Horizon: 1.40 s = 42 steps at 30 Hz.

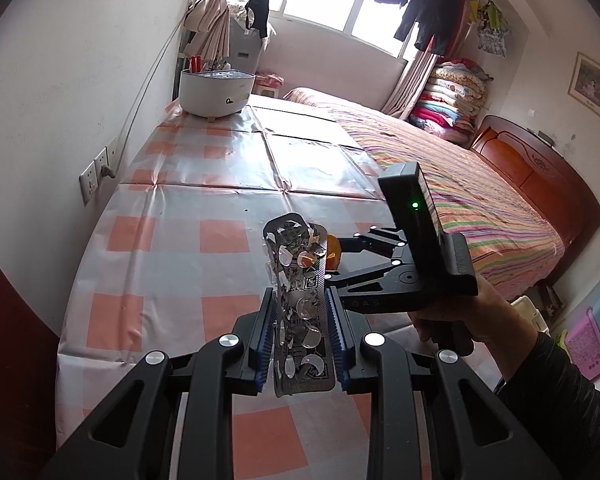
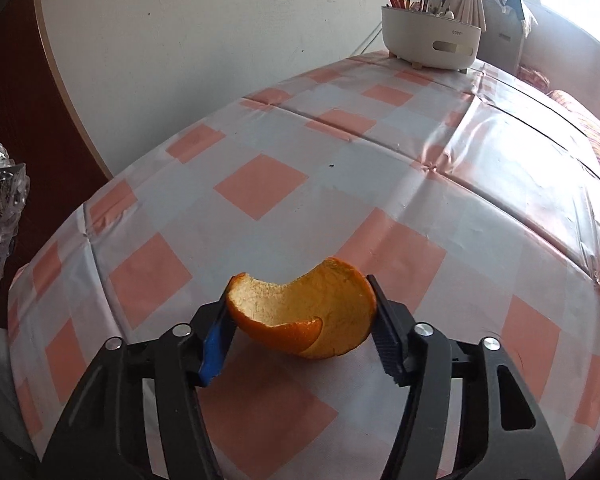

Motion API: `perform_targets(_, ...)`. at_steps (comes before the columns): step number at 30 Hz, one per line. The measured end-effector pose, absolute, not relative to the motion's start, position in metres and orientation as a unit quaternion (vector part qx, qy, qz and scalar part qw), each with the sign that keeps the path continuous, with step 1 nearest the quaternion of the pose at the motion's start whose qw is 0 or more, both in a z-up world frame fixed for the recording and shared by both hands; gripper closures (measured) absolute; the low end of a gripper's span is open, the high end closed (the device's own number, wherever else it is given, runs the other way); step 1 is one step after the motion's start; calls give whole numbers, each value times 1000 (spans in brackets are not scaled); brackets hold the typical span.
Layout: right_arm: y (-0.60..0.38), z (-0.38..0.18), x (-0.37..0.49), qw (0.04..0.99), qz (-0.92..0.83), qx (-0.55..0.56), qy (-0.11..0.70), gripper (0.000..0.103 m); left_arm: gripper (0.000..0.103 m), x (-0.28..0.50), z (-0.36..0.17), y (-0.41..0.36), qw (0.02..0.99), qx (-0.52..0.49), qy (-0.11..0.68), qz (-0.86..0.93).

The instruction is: Collect trash

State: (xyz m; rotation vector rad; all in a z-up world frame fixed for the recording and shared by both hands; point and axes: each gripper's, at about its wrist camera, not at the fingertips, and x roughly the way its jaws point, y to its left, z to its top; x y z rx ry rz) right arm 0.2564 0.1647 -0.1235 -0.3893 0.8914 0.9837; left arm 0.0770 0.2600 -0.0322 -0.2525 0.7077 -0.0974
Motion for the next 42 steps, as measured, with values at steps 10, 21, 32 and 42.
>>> perform_targets(10, 145, -114, 245, 790, 442, -155, 397, 71, 78, 79, -32, 254, 929, -121, 347, -52)
perform_targets(21, 37, -70, 180, 825, 403, -125, 374, 71, 77, 84, -20, 207, 930, -105, 335, -106)
perform_targets(32, -92, -56, 141, 873, 329, -59, 355, 71, 78, 97, -9, 120, 920, -82, 332, -192)
perform_targets(42, -221, -65, 115, 922, 164, 21, 350, 68, 78, 86, -9, 31, 897, -39, 347, -270)
